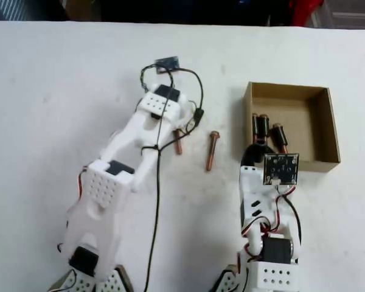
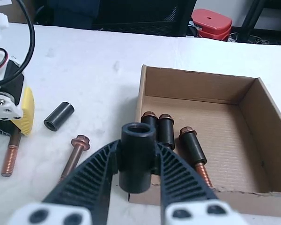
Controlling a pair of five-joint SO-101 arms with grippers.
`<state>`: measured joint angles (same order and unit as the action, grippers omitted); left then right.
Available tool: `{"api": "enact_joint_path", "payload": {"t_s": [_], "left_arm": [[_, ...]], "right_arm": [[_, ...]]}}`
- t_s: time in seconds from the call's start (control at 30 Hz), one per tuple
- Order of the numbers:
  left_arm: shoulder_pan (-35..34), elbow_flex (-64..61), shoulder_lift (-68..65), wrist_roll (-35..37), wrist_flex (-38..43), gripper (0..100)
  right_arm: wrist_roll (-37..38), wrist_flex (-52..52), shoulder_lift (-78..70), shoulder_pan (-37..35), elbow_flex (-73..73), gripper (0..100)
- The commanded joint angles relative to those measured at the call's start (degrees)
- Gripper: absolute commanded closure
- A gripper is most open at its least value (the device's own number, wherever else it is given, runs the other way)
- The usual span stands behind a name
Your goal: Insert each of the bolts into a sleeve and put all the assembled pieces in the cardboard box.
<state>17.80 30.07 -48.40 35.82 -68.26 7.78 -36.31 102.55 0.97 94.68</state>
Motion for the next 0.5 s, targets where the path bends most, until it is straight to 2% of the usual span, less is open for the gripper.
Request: {"api": "enact_joint_path", "payload": {"t_s": [0.0, 0.27, 0.47], "left_arm": [[0.1, 1.1, 0.1, 0.2, -3.0, 96], [1.3, 1.8, 0.7, -0.1, -10.0, 95], [5.1, 12.8, 0.7, -8.4, -24.4, 95]], "right_arm": [[-0.4, 1.0, 0.7, 0.5, -1.0, 98.1], [-0.4, 0.9, 0.7, 0.5, -0.9, 98.1], [-0.4, 0.9, 0.7, 0.3, -0.6, 98.1]]}}
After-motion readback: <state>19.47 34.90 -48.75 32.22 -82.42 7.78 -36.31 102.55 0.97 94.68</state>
